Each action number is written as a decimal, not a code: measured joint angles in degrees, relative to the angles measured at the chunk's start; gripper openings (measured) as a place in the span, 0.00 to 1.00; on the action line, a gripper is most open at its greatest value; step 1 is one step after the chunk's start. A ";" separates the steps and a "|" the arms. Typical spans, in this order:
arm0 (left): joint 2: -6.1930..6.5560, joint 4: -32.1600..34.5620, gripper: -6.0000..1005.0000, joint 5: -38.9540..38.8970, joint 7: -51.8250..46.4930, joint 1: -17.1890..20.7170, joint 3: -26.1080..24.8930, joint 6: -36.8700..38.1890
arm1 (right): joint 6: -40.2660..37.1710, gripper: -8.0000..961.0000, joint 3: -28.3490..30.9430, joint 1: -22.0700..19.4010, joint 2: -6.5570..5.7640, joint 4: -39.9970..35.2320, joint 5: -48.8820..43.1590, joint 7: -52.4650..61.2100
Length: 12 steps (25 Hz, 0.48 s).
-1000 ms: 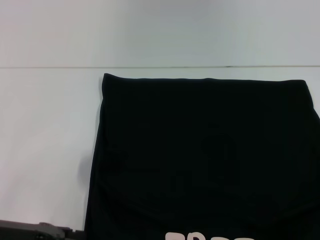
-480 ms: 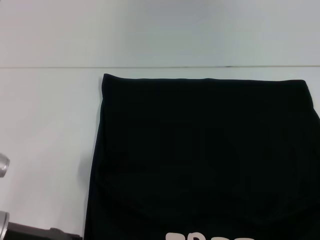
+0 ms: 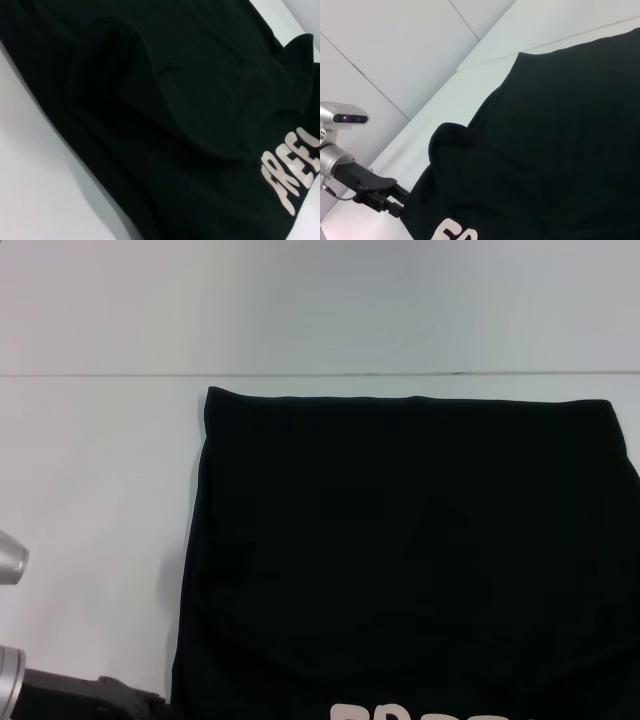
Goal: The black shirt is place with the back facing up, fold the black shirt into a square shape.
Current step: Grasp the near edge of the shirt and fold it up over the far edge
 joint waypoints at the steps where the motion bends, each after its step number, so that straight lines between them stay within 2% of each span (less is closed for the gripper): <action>1: 0.00 0.00 0.59 0.00 0.19 0.00 0.05 -0.15 | -0.07 0.07 0.12 -0.06 -0.01 0.00 0.04 0.00; 7: 0.00 0.10 0.39 0.04 1.02 -0.14 0.09 -0.20 | -0.22 0.07 0.83 -0.30 -0.06 0.00 0.01 -0.18; 12: 0.00 1.21 0.21 -2.41 1.49 -0.76 -0.05 5.95 | -0.84 0.07 0.87 -0.09 -0.11 0.00 0.03 -0.07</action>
